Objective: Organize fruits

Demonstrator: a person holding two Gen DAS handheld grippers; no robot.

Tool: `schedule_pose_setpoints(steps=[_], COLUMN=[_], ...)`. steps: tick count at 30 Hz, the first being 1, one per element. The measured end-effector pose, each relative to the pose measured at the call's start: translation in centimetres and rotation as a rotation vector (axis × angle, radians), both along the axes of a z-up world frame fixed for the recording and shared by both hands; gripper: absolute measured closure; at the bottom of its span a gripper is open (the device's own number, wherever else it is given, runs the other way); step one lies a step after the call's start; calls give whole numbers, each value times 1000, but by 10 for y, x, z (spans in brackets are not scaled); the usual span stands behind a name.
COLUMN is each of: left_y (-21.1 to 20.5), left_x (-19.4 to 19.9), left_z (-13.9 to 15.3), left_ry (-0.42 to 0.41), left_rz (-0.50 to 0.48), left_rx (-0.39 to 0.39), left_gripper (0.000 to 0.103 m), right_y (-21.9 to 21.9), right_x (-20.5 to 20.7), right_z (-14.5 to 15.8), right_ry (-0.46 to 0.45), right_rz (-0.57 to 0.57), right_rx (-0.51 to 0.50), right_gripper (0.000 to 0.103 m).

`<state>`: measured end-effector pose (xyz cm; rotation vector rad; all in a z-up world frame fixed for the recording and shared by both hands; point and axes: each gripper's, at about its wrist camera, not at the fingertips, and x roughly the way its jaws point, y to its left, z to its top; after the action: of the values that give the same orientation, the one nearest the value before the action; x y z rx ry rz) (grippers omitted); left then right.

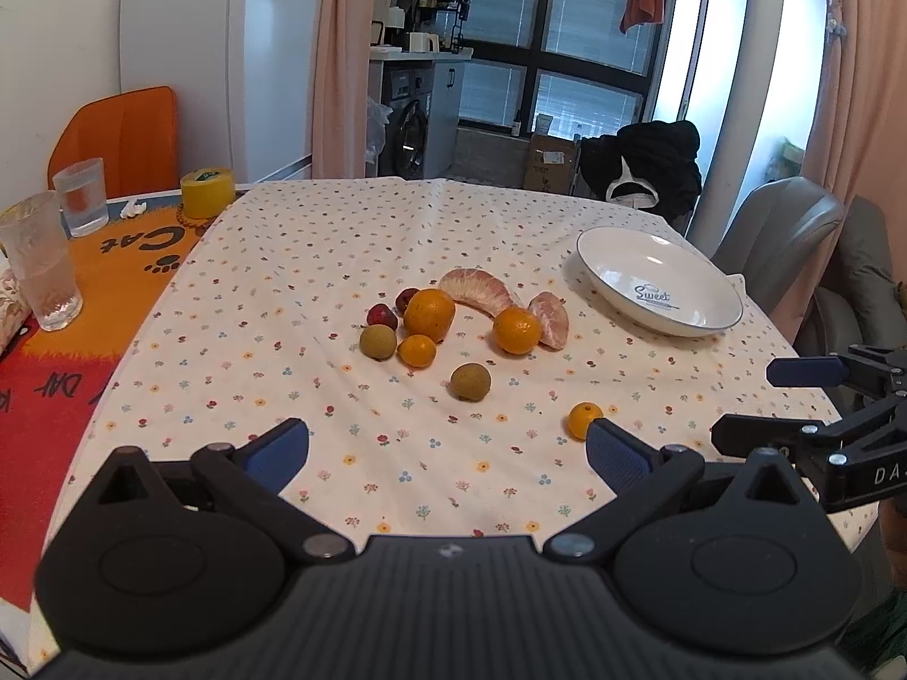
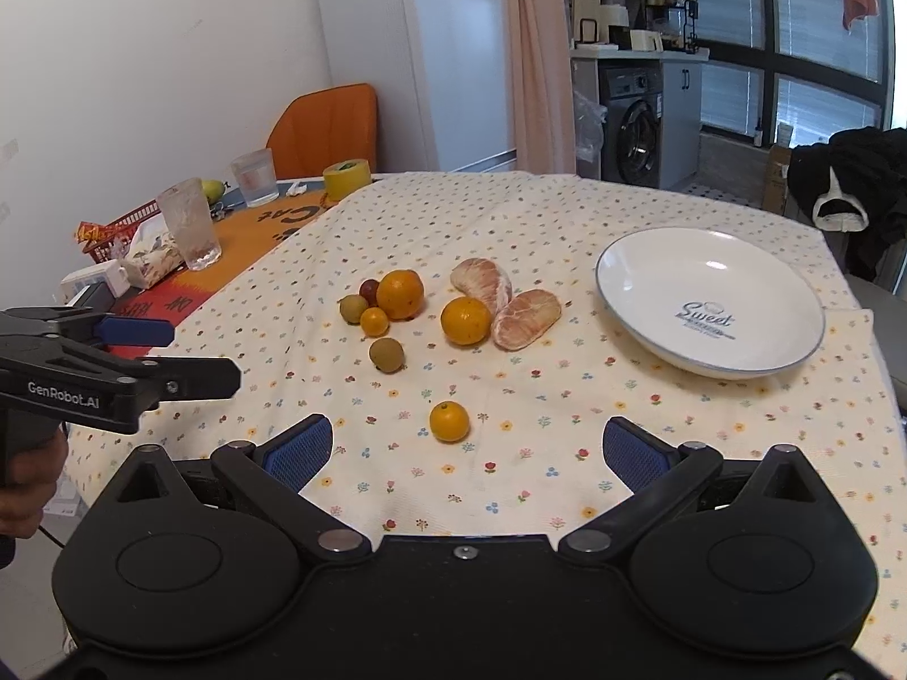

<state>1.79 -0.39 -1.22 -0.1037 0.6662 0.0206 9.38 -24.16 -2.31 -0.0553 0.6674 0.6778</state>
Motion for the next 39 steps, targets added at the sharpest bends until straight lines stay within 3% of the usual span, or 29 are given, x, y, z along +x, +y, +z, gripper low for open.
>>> schedule_pose_setpoints(steps=[17,22,30,39], left_y=[12,15,13,13], left_x=[34,45,62,77], left_z=[-28,-35,-49,-55], left_ry=[-5,-1,18,30], left_rz=[0,-7,-26,-36], left_rx=[-49,-54,-69,-60], left_gripper=[2,11,31,38], right_y=[8,14,28,41], right_x=[36,45,57,72], right_z=[-27,-33,-44,-56], right_ry=[77,77,115,182], right_rz=[20,45,114,169], right_rx=[30,38,25,23], right_gripper=[0,5,33,72])
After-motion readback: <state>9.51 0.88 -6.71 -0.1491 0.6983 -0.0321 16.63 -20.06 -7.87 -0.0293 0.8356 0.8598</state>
